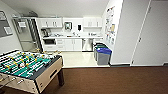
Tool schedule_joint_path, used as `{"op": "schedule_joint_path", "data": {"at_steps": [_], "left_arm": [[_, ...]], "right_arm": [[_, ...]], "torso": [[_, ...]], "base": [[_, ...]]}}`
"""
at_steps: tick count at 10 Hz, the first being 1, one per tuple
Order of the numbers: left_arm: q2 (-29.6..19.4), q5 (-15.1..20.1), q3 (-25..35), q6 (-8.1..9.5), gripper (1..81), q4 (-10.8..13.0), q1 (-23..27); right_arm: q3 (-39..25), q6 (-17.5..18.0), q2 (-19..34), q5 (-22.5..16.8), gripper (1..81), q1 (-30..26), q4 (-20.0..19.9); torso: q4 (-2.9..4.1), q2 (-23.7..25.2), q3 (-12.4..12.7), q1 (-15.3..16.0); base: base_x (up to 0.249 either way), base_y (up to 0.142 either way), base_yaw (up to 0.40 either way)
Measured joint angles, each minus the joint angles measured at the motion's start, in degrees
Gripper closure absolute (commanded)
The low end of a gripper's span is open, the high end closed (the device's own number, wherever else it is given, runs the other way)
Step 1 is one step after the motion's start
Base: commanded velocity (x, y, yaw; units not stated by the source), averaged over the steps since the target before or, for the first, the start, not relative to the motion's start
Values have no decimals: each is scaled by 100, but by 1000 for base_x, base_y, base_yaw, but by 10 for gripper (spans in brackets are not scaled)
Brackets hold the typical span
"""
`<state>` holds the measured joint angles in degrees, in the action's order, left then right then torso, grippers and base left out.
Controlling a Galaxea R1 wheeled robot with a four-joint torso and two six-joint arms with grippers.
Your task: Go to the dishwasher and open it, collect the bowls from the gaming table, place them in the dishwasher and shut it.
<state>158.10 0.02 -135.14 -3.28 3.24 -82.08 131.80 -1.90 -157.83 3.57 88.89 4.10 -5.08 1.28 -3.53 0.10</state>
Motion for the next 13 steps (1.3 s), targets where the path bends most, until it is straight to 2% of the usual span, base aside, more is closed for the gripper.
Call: {"op": "schedule_joint_path", "data": {"at_steps": [3,13], "left_arm": [[0,22,0,0,10,0,-83],[1,-24,17,0,10,0,-13]], "right_arm": [[0,-7,-28,-33,10,118,6],[15,-7,-44,4,10,30,4]], "torso": [[0,4,0,-10],[0,2,0,-2]], "base": [[113,0,0],[143,0,0]]}}
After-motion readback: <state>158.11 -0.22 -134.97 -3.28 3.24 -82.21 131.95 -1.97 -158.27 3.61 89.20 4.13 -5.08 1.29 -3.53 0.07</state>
